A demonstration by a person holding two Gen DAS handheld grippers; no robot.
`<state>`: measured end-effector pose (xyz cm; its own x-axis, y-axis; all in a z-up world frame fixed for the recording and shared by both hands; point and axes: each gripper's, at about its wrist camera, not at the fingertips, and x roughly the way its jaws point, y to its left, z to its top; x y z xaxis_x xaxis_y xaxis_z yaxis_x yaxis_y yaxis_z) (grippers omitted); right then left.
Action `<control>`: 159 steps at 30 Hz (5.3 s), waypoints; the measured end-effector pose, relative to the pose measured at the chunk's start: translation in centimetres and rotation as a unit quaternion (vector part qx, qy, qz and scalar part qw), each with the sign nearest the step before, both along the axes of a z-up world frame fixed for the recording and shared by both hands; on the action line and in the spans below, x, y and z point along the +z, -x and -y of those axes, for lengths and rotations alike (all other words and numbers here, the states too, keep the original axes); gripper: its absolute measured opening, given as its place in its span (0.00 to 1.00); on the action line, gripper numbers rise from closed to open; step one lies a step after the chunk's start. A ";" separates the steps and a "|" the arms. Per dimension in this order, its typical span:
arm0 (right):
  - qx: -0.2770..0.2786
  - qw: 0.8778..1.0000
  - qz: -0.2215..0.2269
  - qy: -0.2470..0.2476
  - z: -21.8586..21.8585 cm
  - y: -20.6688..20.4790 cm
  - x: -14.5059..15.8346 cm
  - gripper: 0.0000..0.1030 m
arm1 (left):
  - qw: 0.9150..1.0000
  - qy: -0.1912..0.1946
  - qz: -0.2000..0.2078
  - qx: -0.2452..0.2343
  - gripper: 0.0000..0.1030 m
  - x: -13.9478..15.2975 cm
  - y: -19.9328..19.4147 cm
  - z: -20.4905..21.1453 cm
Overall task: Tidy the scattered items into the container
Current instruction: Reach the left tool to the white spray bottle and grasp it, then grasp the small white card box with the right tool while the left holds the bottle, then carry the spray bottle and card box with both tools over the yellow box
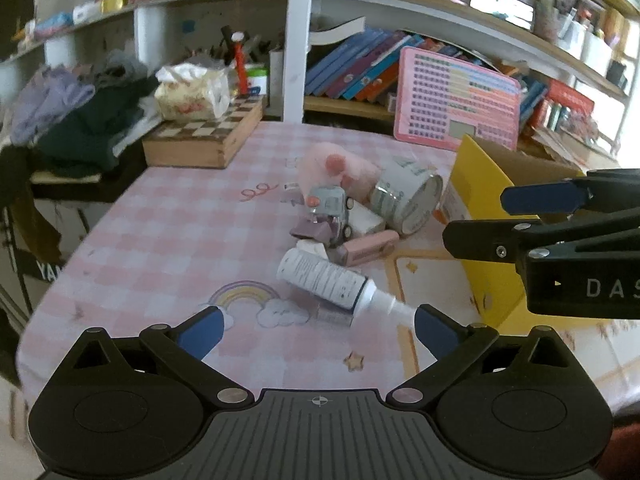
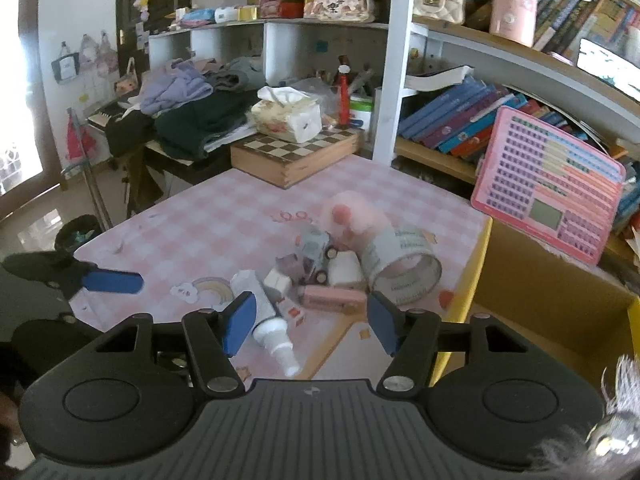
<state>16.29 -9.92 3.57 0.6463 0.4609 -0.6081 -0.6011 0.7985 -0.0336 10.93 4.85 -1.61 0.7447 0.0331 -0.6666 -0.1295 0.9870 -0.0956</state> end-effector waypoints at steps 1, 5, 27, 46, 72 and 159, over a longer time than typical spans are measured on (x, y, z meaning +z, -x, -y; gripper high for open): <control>0.002 1.000 -0.003 0.001 -0.1 -0.7 0.0 0.58 | 1.000 0.008 -0.002 0.005 0.98 -0.2 -0.6 -0.1; -0.002 0.999 -0.032 0.000 -0.4 -3.2 -0.2 0.58 | 0.999 0.036 -0.010 0.024 0.94 -1.0 -2.7 -0.4; 0.038 0.993 -0.108 -0.017 -2.9 -7.7 -2.4 0.59 | 0.982 0.139 -0.077 0.105 0.30 -4.7 -5.5 -4.4; 0.097 0.981 -0.143 0.089 -8.0 -8.3 -10.0 0.69 | 0.974 0.149 -0.069 0.154 0.30 -3.7 -2.0 -8.1; 0.053 0.987 -0.128 0.083 -8.6 -9.1 -10.0 0.28 | 0.983 0.141 -0.071 0.091 0.30 -2.5 -2.4 -7.7; -0.256 0.959 -0.106 -0.065 12.8 14.4 -2.0 0.28 | 0.964 0.171 -0.015 -0.204 0.30 3.5 7.4 4.4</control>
<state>1.93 -22.71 1.59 0.6758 0.1964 -0.7105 -0.1108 0.9800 0.1654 3.52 0.48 1.91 0.6296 -0.4833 -0.6083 0.2551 0.8681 -0.4258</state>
